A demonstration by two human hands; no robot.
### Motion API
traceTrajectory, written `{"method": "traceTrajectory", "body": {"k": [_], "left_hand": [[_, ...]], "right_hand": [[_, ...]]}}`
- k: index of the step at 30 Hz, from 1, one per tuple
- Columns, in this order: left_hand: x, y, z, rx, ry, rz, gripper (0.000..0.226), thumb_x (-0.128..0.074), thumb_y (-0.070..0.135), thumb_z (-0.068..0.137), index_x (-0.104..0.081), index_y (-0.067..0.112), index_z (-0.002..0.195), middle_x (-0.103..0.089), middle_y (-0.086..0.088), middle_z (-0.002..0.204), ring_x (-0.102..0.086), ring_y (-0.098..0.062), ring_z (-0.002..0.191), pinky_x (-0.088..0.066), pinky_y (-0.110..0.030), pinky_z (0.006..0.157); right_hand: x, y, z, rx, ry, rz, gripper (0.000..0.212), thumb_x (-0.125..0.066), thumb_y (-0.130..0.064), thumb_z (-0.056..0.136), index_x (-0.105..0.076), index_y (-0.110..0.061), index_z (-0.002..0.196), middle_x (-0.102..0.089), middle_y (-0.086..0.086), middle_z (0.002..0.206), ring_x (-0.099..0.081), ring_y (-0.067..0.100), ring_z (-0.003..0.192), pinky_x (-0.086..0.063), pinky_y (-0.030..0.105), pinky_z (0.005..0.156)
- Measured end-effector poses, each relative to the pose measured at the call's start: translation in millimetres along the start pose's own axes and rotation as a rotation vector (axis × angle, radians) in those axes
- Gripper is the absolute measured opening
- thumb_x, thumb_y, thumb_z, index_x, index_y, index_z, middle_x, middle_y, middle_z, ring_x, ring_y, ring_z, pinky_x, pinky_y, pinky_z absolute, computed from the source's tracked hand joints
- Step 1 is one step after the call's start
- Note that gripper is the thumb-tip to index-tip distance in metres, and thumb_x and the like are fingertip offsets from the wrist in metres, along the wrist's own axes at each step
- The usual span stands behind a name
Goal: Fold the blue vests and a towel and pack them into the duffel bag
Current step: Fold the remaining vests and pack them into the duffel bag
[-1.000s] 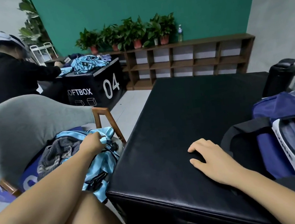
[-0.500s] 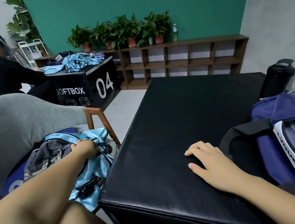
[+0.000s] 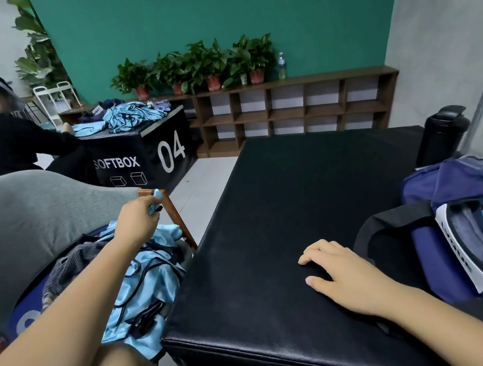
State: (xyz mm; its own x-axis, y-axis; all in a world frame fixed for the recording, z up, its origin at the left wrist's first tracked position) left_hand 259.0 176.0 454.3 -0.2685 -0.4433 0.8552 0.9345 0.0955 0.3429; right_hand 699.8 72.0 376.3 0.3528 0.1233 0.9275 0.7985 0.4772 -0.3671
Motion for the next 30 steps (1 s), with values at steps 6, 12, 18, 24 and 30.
{"method": "traceTrajectory", "body": {"k": [6,12,18,24,30], "left_hand": [[41.1,85.0,1.3,-0.089,0.042,-0.216,0.033,-0.071,0.005,0.092,-0.082,0.033,0.105,-0.080,0.002,0.090,-0.063,-0.013,0.066,-0.042,-0.023,0.061],[63.5,181.6,-19.0,-0.218,-0.027,-0.552,0.025,-0.079,0.012,0.094,-0.083,0.036,0.104,-0.065,0.024,0.071,-0.053,0.003,0.062,-0.044,-0.022,0.067],[67.2,279.7,-68.2,-0.371,-0.217,-0.768,0.025,-0.077,0.015,0.098,-0.082,0.038,0.107,-0.078,-0.007,0.100,-0.063,-0.011,0.076,-0.052,-0.024,0.081],[40.2,330.6,-110.4,-0.443,-0.454,-0.909,0.027,-0.074,0.017,0.100,-0.080,0.040,0.113,-0.076,-0.010,0.096,-0.069,-0.036,0.093,-0.058,-0.050,0.095],[35.7,339.2,-124.9,-0.508,-0.502,-0.912,0.027,-0.068,0.018,0.105,-0.079,0.039,0.118,-0.077,-0.015,0.108,-0.068,-0.040,0.101,-0.053,-0.061,0.104]], "right_hand": [[15.7,0.5,-0.8,-0.016,0.049,0.103,0.028,-0.057,-0.049,0.101,-0.055,-0.046,0.129,-0.053,-0.030,0.129,-0.047,-0.003,0.124,-0.046,0.033,0.106],[55.0,-3.6,1.6,-0.046,0.237,0.269,0.021,-0.066,-0.036,0.102,-0.065,-0.042,0.122,-0.065,-0.027,0.119,-0.057,-0.006,0.119,-0.048,0.024,0.102],[103.7,-2.1,-5.0,-0.104,0.428,0.711,0.043,-0.082,-0.034,0.093,-0.062,-0.041,0.129,-0.075,-0.012,0.108,-0.071,0.009,0.098,-0.054,0.027,0.086],[139.8,-3.6,-16.5,-0.075,0.515,0.867,0.037,-0.077,-0.035,0.097,-0.066,-0.033,0.132,-0.078,0.004,0.094,-0.075,0.017,0.078,-0.054,0.033,0.073],[150.7,6.2,-26.0,-0.059,0.581,0.910,0.013,-0.066,-0.015,0.105,-0.078,-0.018,0.101,-0.078,0.007,0.088,-0.069,0.017,0.073,-0.053,0.032,0.066]]}}
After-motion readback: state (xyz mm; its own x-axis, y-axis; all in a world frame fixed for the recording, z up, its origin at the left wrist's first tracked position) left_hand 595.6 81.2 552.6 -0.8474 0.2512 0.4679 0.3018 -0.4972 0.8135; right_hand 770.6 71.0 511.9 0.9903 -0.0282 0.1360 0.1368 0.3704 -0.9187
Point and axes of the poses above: each hand's wrist, its own z-axis towards the middle knuckle, its own x-axis out of the back of the hand, y = z × x, the point moved 8 cm from there along z, towards the middle knuckle
